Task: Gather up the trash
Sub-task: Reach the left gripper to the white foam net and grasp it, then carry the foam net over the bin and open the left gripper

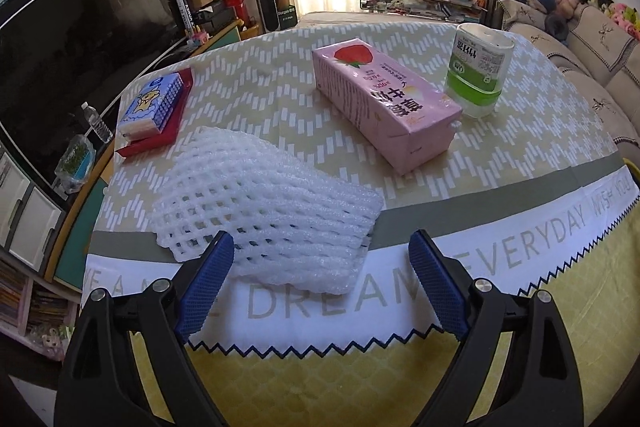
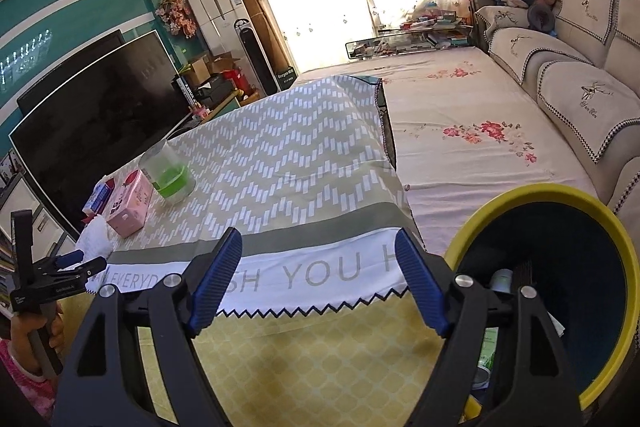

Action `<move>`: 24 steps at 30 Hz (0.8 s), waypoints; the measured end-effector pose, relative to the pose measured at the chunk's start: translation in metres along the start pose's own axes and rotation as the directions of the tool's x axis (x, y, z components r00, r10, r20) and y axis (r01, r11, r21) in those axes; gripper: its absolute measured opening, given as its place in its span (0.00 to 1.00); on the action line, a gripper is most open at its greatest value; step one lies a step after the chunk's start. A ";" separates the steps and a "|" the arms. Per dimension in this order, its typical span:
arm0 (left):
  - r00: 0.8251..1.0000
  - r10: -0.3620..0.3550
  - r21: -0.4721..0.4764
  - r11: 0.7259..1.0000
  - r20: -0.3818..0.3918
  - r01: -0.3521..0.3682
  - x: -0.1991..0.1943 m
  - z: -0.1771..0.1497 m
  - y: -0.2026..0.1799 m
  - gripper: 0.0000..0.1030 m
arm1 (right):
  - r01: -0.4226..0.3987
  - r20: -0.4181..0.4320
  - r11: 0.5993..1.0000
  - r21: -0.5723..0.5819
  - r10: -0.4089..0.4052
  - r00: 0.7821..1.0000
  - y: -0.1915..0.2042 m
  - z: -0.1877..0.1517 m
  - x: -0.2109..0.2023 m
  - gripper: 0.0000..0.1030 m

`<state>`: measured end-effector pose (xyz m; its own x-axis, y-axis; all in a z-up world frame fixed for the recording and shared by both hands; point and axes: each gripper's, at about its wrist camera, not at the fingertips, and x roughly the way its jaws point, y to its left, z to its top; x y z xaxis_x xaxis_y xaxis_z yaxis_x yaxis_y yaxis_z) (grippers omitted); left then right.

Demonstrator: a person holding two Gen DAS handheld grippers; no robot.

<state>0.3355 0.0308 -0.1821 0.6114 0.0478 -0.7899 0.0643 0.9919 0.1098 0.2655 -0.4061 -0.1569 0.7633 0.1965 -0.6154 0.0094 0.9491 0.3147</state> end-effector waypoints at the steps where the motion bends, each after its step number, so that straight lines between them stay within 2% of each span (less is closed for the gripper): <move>1: 1.000 0.007 0.006 1.000 -0.002 -0.007 0.001 0.001 -0.001 0.79 | -0.003 -0.001 1.000 0.001 0.003 1.000 0.000 0.000 0.000 0.72; 11: 0.999 0.044 0.019 0.999 -0.001 -0.044 0.004 0.006 0.002 0.51 | -0.011 -0.005 1.000 0.005 0.011 1.000 -0.001 0.000 0.001 0.73; 13: 0.999 0.051 0.021 0.998 0.008 -0.052 0.002 0.004 0.003 0.39 | -0.009 -0.005 1.000 0.005 0.009 1.000 -0.001 0.001 0.000 0.73; 16: 0.999 0.043 0.016 0.999 0.023 -0.044 -0.003 0.003 0.005 0.27 | -0.003 -0.001 1.000 0.001 0.003 1.000 0.000 0.000 0.000 0.73; 19: 0.998 0.032 0.007 0.999 0.047 -0.032 -0.011 0.002 0.006 0.21 | 0.002 0.003 1.000 -0.004 -0.002 1.000 0.002 0.000 -0.003 0.73; 24: 0.995 0.023 0.025 0.999 0.094 -0.026 -0.032 0.000 -0.001 0.19 | 0.004 0.013 1.000 0.002 -0.004 1.000 0.000 0.000 -0.009 0.73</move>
<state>0.3162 0.0282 -0.1568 0.6844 0.0597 -0.7266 0.0681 0.9870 0.1453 0.2586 -0.4075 -0.1516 0.7718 0.1898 -0.6069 0.0138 0.9492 0.3143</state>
